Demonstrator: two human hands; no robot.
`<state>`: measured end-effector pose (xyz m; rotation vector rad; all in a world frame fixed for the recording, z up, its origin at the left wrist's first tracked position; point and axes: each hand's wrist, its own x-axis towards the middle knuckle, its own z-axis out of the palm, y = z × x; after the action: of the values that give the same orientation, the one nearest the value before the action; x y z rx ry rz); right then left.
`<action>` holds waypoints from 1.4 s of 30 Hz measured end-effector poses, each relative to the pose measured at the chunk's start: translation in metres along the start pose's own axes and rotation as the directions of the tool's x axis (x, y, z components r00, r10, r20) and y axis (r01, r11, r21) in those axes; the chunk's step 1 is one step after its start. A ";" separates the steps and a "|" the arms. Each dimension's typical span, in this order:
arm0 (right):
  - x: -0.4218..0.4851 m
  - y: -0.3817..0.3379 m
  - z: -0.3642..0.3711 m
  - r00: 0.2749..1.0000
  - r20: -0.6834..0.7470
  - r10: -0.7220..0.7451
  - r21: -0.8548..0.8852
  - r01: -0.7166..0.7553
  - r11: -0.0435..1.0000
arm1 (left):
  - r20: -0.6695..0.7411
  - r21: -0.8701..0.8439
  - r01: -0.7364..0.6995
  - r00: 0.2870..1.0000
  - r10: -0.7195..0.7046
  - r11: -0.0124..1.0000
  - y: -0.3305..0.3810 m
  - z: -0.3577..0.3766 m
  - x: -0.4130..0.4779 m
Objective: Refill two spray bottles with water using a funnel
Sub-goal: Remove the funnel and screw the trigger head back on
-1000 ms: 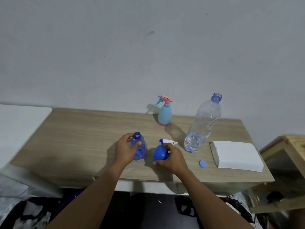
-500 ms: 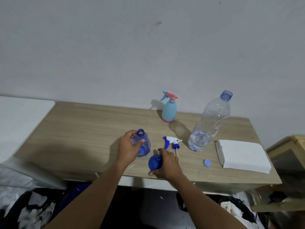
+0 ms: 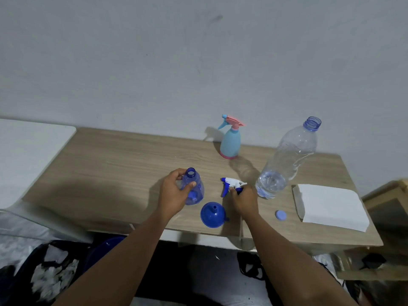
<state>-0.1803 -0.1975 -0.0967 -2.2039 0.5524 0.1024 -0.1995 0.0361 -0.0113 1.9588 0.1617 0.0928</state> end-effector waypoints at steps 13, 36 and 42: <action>-0.044 -0.144 -0.074 0.957 -0.120 -0.266 0.613 0.282 0.738 | 0.031 0.013 -0.016 0.999 0.016 1.000 -0.002 0.008 0.001; -0.082 -0.196 -0.077 0.697 -0.269 -0.664 0.378 0.711 0.593 | 0.079 -0.040 0.006 0.997 -0.002 0.999 0.006 0.018 -0.003; -0.071 -0.180 -0.052 0.753 -0.176 -0.634 0.358 0.649 0.671 | 0.081 -0.053 -0.009 0.997 0.013 0.999 0.003 0.018 -0.003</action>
<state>-0.1742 -0.1133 0.0846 -1.8676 -0.2144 -0.4005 -0.2001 0.0178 -0.0156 1.9079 0.0937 0.0239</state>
